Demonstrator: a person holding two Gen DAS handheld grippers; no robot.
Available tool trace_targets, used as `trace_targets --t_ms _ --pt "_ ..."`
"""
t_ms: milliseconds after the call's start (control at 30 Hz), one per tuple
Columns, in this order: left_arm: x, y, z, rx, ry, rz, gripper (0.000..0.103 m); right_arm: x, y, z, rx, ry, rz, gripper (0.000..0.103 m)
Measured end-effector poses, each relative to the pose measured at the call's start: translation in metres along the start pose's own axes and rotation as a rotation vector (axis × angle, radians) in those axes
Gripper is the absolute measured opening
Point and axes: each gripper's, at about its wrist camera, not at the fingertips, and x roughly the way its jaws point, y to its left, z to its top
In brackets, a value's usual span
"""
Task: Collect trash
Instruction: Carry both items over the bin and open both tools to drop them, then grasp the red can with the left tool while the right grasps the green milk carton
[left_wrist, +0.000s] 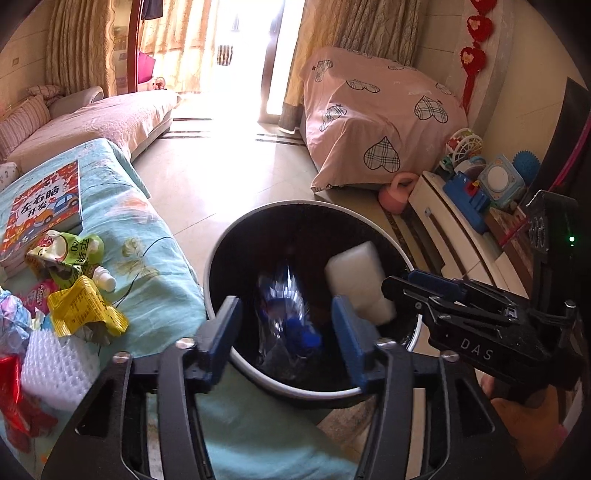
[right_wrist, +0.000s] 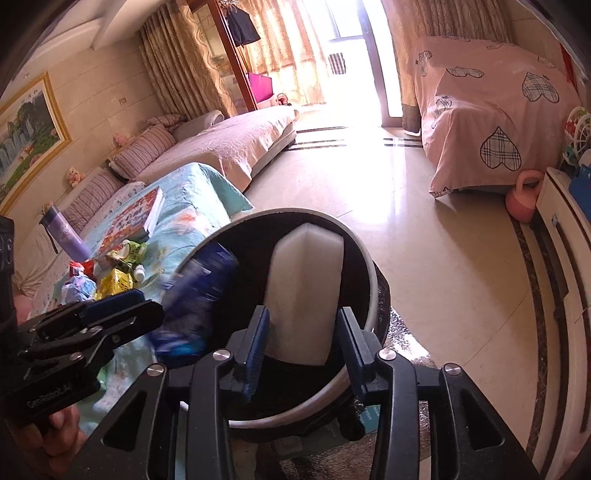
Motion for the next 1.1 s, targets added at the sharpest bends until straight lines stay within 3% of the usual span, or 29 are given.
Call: trace_targets --t_ms 33,133,233,367,700,1100 --pt "-0.003 0.001 -0.002 -0.003 -0.005 -0.003 0.059 -0.001 -0.001 -0.001 0.007 -0.004 0.010 0.054" --pt "-0.012 0.006 -0.007 -0.010 -0.014 -0.003 0.059 -0.005 0.000 -0.003 0.016 -0.014 0.023 0.058" --pt "-0.027 0.012 -0.018 -0.017 -0.036 0.008 0.062 -0.014 0.004 -0.008 0.028 -0.041 0.047 0.073" --pt "-0.048 0.027 -0.038 -0.053 -0.052 0.016 0.063 -0.025 0.017 -0.016 0.033 -0.071 0.080 0.080" --pt "-0.111 0.078 -0.087 -0.154 -0.100 0.069 0.063 -0.036 0.069 -0.042 0.025 -0.066 0.191 0.084" --pt "-0.161 0.150 -0.141 -0.282 -0.113 0.196 0.063 -0.017 0.151 -0.087 -0.077 0.042 0.300 0.085"
